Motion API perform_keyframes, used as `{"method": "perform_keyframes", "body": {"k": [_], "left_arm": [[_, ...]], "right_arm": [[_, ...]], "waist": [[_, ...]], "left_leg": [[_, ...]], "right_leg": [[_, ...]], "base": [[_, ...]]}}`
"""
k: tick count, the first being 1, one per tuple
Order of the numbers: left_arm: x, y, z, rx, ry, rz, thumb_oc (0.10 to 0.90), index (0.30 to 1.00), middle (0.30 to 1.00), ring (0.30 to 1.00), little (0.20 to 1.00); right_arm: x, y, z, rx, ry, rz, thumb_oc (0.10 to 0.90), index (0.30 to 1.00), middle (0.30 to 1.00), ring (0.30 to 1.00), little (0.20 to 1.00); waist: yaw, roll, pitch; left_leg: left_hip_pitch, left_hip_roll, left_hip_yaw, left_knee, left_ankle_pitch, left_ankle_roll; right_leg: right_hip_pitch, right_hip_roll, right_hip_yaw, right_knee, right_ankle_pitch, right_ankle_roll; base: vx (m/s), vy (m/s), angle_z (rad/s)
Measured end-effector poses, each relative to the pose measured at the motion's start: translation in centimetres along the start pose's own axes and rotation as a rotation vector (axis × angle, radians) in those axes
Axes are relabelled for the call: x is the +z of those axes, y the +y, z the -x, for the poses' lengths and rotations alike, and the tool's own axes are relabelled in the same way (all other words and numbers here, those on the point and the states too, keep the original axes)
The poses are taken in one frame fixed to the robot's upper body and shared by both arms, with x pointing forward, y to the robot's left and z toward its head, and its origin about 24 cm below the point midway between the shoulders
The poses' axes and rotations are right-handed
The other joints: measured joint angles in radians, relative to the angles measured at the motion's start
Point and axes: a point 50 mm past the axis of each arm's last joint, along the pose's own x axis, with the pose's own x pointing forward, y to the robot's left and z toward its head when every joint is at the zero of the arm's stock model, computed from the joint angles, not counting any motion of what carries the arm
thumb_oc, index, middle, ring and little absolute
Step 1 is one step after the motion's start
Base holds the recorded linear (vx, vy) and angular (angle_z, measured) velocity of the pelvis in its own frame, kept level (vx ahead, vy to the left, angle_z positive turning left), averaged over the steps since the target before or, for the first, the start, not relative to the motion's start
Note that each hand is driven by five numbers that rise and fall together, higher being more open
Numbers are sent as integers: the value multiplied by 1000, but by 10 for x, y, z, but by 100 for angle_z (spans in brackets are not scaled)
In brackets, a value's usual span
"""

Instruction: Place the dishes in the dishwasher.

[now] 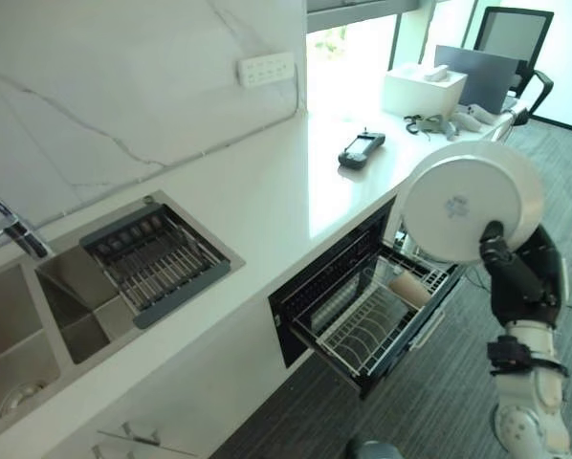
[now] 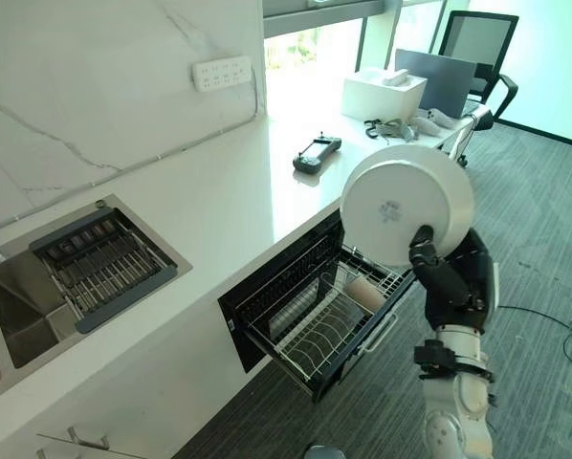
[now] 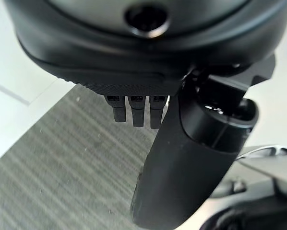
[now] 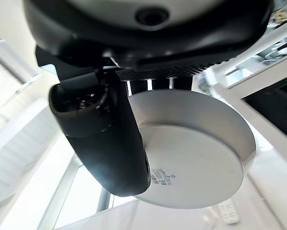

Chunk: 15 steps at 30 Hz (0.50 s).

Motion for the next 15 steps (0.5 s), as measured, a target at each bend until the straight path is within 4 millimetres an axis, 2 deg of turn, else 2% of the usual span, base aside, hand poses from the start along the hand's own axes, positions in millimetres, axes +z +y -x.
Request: {"method": "perform_keyframes", "body": {"k": [5, 8, 11, 15], "left_arm": [[20, 10, 0, 39, -95, -110, 800, 900, 900, 900, 900], [33, 10, 0, 39, -134, -120, 800, 900, 900, 900, 900], [58, 13, 1, 43, -215, -176, 800, 900, 900, 900, 900], [99, 15, 11, 30, -378, -379, 800, 900, 900, 900, 900]], "right_arm": [[-27, 0, 7, 29, 130, 57, 400, 300, 300, 300, 300], [-38, 2, 10, 59, 188, 94, 400, 300, 300, 300, 300], [-44, 11, 1, 85, 190, 130, 400, 300, 300, 300, 300], [-46, 14, -19, 94, 164, 220, 400, 300, 300, 300, 300]], "waist": [[9, 7, 3], [22, 18, 27], [37, 25, 93], [65, 24, 186]], "left_leg": [[-17, -2, -2, -4, 1, 2], [-42, -4, -5, -2, 10, 14], [-77, -7, -19, 4, 22, 15], [-107, -15, -43, 7, 31, 24]], "right_leg": [[-17, -1, 0, 0, 0, 0], [-37, -1, -2, -4, 14, 5], [-54, -2, -12, -10, 27, 3], [-64, -8, -31, -18, 38, -1]], "base": [[-7, 0, 0], [-56, -5, 3], [-42, 1, 12], [-34, 3, 16]]}}
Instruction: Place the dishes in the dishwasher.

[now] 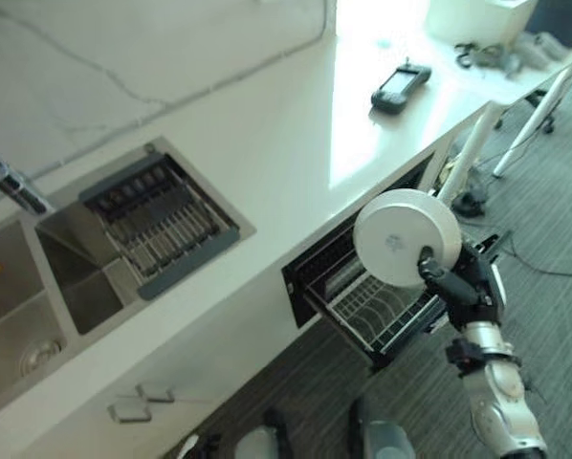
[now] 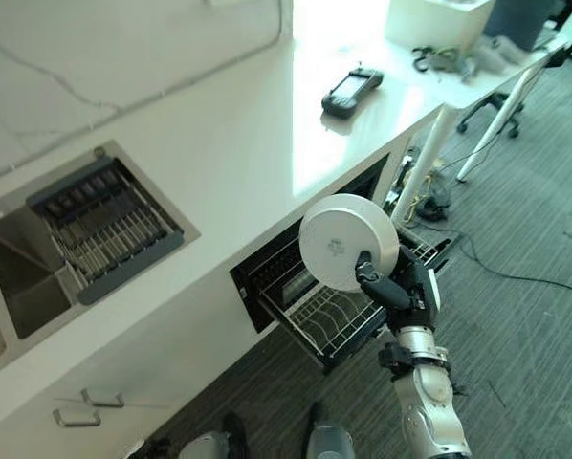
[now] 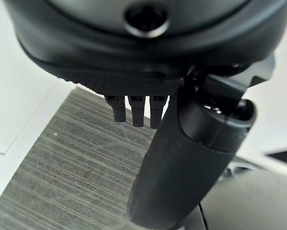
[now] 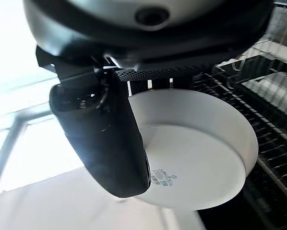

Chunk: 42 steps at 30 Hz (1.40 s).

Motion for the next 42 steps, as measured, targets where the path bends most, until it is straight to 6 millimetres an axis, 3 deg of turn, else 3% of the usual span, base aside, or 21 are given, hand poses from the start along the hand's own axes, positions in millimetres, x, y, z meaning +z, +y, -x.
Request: {"method": "perform_keyframes", "body": {"k": [3, 7, 14, 17, 23, 26, 34, 38, 39, 42], "left_arm": [[24, 19, -6, -2, -63, -54, 800, 900, 900, 900, 900], [42, 34, -9, 9, -112, -87, 800, 900, 900, 900, 900], [55, 45, -13, 19, -121, -124, 800, 900, 900, 900, 900], [66, 50, -16, 28, -140, -145, 800, 900, 900, 900, 900], [91, 59, -17, 47, -207, -185, 800, 900, 900, 900, 900], [95, 58, -18, 43, -228, -203, 800, 900, 900, 900, 900], [92, 49, -18, 39, -239, -185, 800, 900, 900, 900, 900], [99, 44, -18, 45, -264, -150, 800, 900, 900, 900, 900], [100, 34, -19, 46, -257, -107, 800, 900, 900, 900, 900], [101, 34, -20, 52, -256, -103, 800, 900, 900, 900, 900]], "right_arm": [[-10, -5, -16, -68, 36, 97, 400, 300, 300, 300, 300], [-14, -11, -26, -97, 77, 230, 400, 300, 300, 300, 300], [4, 8, -71, -136, 14, 492, 400, 300, 300, 300, 300], [12, 10, -90, -167, -14, 743, 400, 300, 300, 300, 300], [23, 12, -111, -276, -82, 1060, 400, 300, 300, 300, 300], [21, 17, -114, -304, -123, 1226, 400, 300, 300, 300, 300], [14, 20, -109, -397, -152, 1324, 400, 300, 300, 300, 300], [3, 9, -100, -584, -106, 1345, 400, 300, 300, 300, 300], [-6, 7, -92, -681, -75, 1340, 400, 300, 300, 300, 300], [-14, 17, -87, -709, -59, 1325, 400, 300, 300, 300, 300]], "waist": [[24, -7, 81], [54, -9, 144], [88, -26, 182], [113, -33, 195], [162, -28, 218], [182, -26, 223], [182, -23, 222], [178, 0, 222], [161, 22, 223], [148, 29, 223]], "left_leg": [[-29, -6, -27, 13, 6, 0], [-47, -16, -54, 23, 9, 4], [-53, -21, -72, 28, 10, 8], [-71, -20, -83, 39, 11, 10], [-163, -21, -113, 75, 12, 21], [-187, -27, -123, 80, 15, 24], [-194, -51, -120, 73, 21, 41], [-258, -66, -104, 71, 35, 58], [-275, -76, -93, 66, 40, 67], [-285, -79, -79, 57, 47, 70]], "right_leg": [[0, -5, -24, -8, 12, 0], [5, -6, -50, -9, 18, -7], [18, -8, -66, -19, 25, -8], [16, -6, -79, -26, 32, -9], [-42, -9, -106, -22, 40, -9], [-62, -16, -113, -14, 39, -8], [-78, -42, -109, -1, 39, 1], [-173, -71, -89, 41, 34, 0], [-200, -80, -76, 48, 38, 4], [-229, -83, -53, 64, 41, 4]], "base": [[-34, 2, 23], [-11, 0, 22], [-18, -10, 8], [-27, -1, 9], [-63, 9, 14], [-44, 29, 11], [-37, 50, 3], [-76, 123, -4], [-52, 123, -8], [-29, 57, -12]]}}
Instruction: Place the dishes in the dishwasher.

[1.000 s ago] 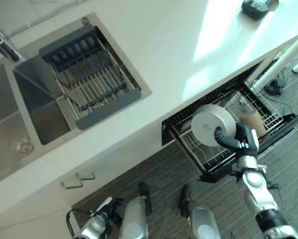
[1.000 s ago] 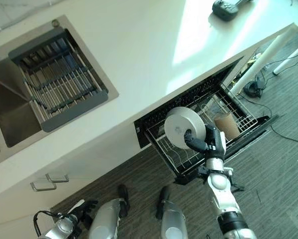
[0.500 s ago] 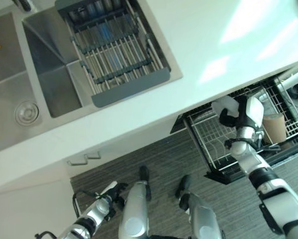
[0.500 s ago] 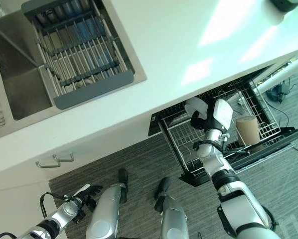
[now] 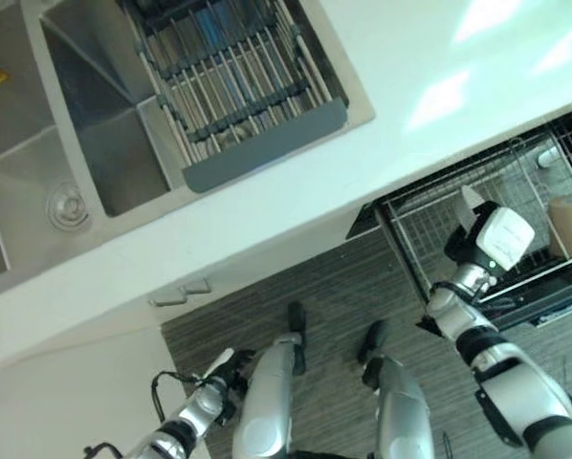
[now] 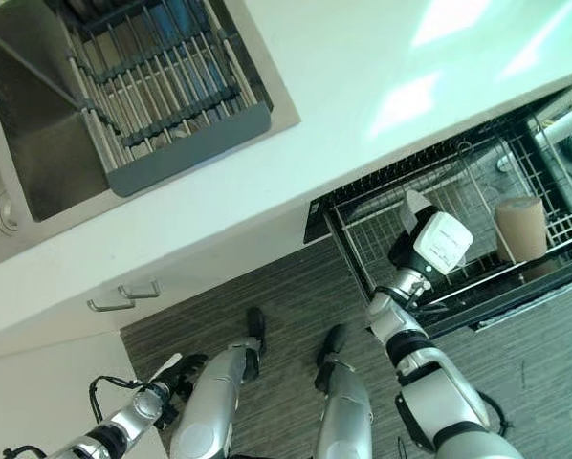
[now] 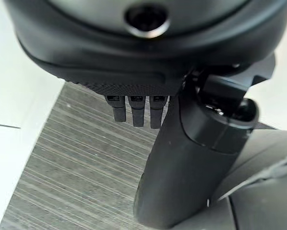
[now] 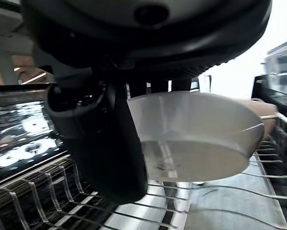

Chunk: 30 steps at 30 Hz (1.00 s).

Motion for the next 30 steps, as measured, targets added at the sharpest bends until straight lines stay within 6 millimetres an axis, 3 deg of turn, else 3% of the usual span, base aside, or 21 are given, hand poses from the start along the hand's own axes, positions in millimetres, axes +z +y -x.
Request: {"method": "perform_keyframes", "body": {"k": [9, 10, 11, 16, 18, 22, 26, 30], "left_arm": [[2, -1, -1, 14, 0, 52, 800, 900, 900, 900, 900], [3, -2, -1, 16, -1, 51, 800, 900, 900, 900, 900], [3, -2, -1, 24, -3, 49, 800, 900, 900, 900, 900], [5, 1, -1, 26, -2, 50, 800, 900, 900, 900, 900], [6, 2, 1, 16, 5, 67, 800, 900, 900, 900, 900], [3, 9, 2, 4, 14, 79, 800, 900, 900, 900, 900], [8, 20, 2, 32, -6, 108, 800, 900, 900, 900, 900], [8, 18, 2, 26, -6, 109, 800, 900, 900, 900, 900]], "right_arm": [[13, -4, -6, -38, -7, -78, 400, 300, 300, 300, 300], [15, -4, -7, -41, -9, -82, 552, 528, 528, 528, 528], [18, -5, -9, -40, -8, -116, 800, 900, 900, 900, 900], [32, -6, -29, 137, -66, -284, 800, 900, 900, 900, 900], [37, -6, -46, 430, -94, -386, 800, 900, 900, 900, 900], [32, -12, -63, 742, -7, -681, 800, 900, 900, 900, 900], [33, -10, -62, 919, 3, -766, 800, 900, 900, 900, 900], [31, -7, -61, 930, 35, -752, 800, 900, 900, 900, 900]], "waist": [[-19, 19, -1], [-19, 19, -1], [-20, 20, -2], [-18, 20, -2], [-15, 20, -2], [-21, 14, -4], [-21, 14, -4], [-21, 17, -11]], "left_leg": [[-54, -5, 4, -23, 23, -2], [-55, -5, 4, -26, 25, -1], [-58, -6, 4, -33, 29, -2], [-71, -5, 2, -38, 39, -5], [-72, -5, -7, -38, 51, -12], [-47, -2, -17, -36, 54, -12], [-34, 6, -22, -36, 59, -18], [-28, 7, -39, -38, 59, -18]], "right_leg": [[-82, -10, 7, 29, -6, 2], [-84, -10, 7, 30, -6, 2], [-90, -11, 7, 31, -5, 1], [-107, -10, 7, 39, -4, -2], [-107, -10, 0, 53, -7, -14], [-84, -11, -6, 78, -20, -21], [-85, -11, 0, 102, -35, -26], [-84, -4, 3, 117, -43, -27]], "base": [[-19, 28, 0], [0, 0, 0], [0, 0, 0], [0, -20, 1], [4, -79, 12], [2, -27, 4], [0, 0, 0], [-9, 3, 3]]}}
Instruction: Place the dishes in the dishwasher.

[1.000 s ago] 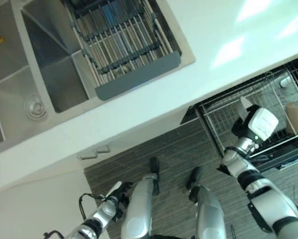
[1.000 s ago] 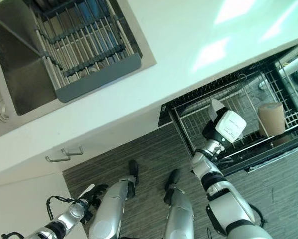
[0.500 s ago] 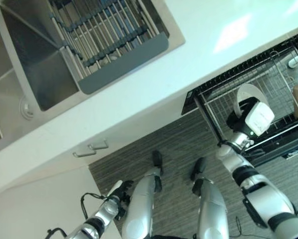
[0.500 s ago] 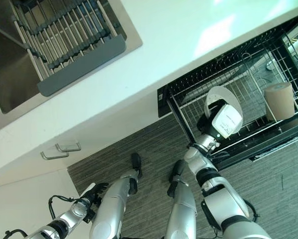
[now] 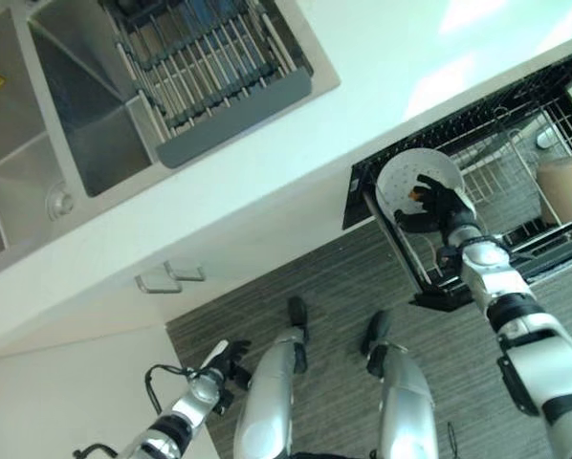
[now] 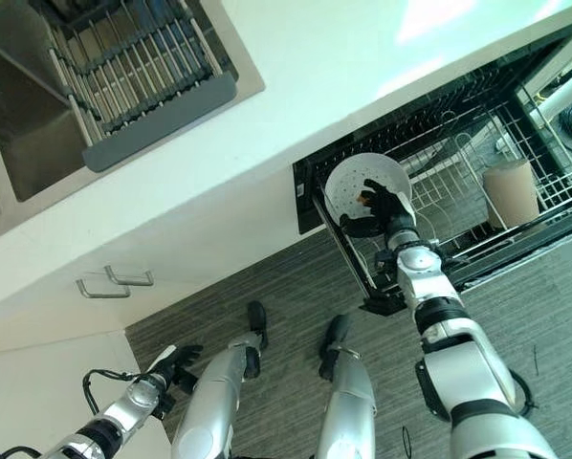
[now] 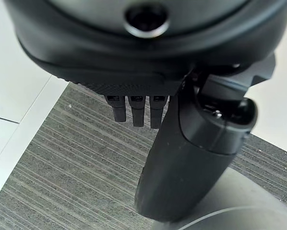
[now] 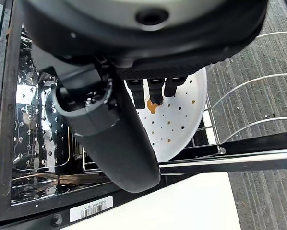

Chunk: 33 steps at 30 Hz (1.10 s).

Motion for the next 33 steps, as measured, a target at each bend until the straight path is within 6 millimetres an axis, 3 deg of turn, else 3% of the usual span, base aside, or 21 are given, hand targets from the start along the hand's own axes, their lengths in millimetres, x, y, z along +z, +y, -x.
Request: {"method": "perform_keyframes", "body": {"k": [6, 13, 16, 18, 20, 22, 23, 24, 26, 27, 28, 31, 33], "left_arm": [[-4, -4, 1, 2, 15, 20, 800, 900, 900, 900, 900], [-22, -15, 4, 29, 78, 119, 800, 900, 900, 900, 900], [-49, -31, 14, 47, 151, 240, 800, 900, 900, 900, 900], [-61, -30, 18, 63, 185, 264, 800, 900, 900, 900, 900], [-69, -27, 20, 74, 202, 267, 800, 900, 900, 900, 900], [-79, -32, 24, 78, 223, 307, 800, 900, 900, 900, 900], [-82, -33, 26, 80, 231, 321, 800, 900, 900, 900, 900], [-90, -35, 30, 87, 242, 381, 800, 900, 900, 900, 900], [-101, -39, 36, 93, 265, 430, 800, 900, 900, 900, 900], [-114, -41, 44, 107, 300, 519, 800, 900, 900, 900, 900], [-119, -42, 47, 116, 321, 547, 800, 900, 900, 900, 900], [-137, -50, 56, 99, 415, 629, 800, 900, 900, 900, 900], [-144, -55, 60, 85, 457, 630, 800, 900, 900, 900, 900]], "right_arm": [[-2, 11, 1, -145, -1, -136, 800, 900, 900, 900, 900], [-9, 40, 38, -231, -194, -265, 800, 900, 900, 900, 900], [21, 46, 103, -279, -566, -444, 800, 900, 900, 900, 900], [46, 40, 139, -318, -836, -474, 800, 900, 900, 900, 900], [67, 13, 163, -464, -1060, -438, 800, 900, 900, 900, 900], [68, -19, 183, -712, -1160, -312, 800, 900, 900, 900, 900], [67, -25, 187, -782, -1182, -289, 800, 900, 900, 900, 900], [62, -48, 198, -1037, -1218, -185, 800, 900, 900, 900, 900], [46, -76, 207, -1238, -1176, -69, 800, 900, 900, 900, 900], [0, -110, 228, -1439, -966, 73, 800, 900, 900, 900, 900], [-23, -121, 242, -1543, -846, 101, 800, 900, 900, 900, 900], [-93, -144, 271, -1800, -400, 48, 800, 900, 900, 900, 900], [-146, -147, 291, -1936, -56, -31, 800, 900, 900, 900, 900]], "waist": [[-7, 1, -6], [-39, -2, -4], [-85, -8, -3], [-132, -28, -5], [-145, -48, -5], [-146, -56, -6], [-147, -58, -7], [-153, -63, -9], [-165, -76, -19], [-161, -91, -48], [-170, -101, -55], [-199, -110, -104], [-226, -101, -142]], "left_leg": [[16, 3, -5, 4, 4, -5], [87, 2, 8, 4, -14, -6], [167, 6, 27, 2, -44, -10], [197, 12, 36, 2, -52, -12], [215, 18, 51, 6, -67, -22], [248, 22, 52, 3, -75, -19], [256, 24, 52, 2, -76, -21], [272, 31, 53, 1, -78, -26], [281, 39, 53, -2, -80, -33], [274, 55, 56, -2, -80, -40], [274, 59, 57, -3, -82, -43], [277, 72, 70, -7, -87, -53], [284, 73, 75, -7, -96, -58]], "right_leg": [[24, 10, 3, -10, -1, -2], [108, 26, 11, -58, 12, 0], [194, 39, 30, -105, 13, 6], [222, 45, 39, -110, 16, 12], [229, 49, 56, -102, 10, 16], [260, 50, 57, -110, 3, 17], [268, 49, 57, -110, 1, 18], [282, 55, 58, -112, -2, 16], [285, 63, 59, -110, -6, 17], [280, 79, 59, -112, -13, 8], [278, 84, 60, -114, -16, 4], [284, 97, 66, -120, -22, 2], [286, 99, 73, -120, -28, 3]], "base": [[-7, 6, 0], [23, 12, -4], [65, 18, -21], [38, -15, -16], [71, -48, -19], [101, -66, -8], [85, -56, -7], [108, -123, -5], [107, -160, -9], [110, -115, -11], [138, -87, -5], [89, -38, -13], [89, -53, -10]]}}
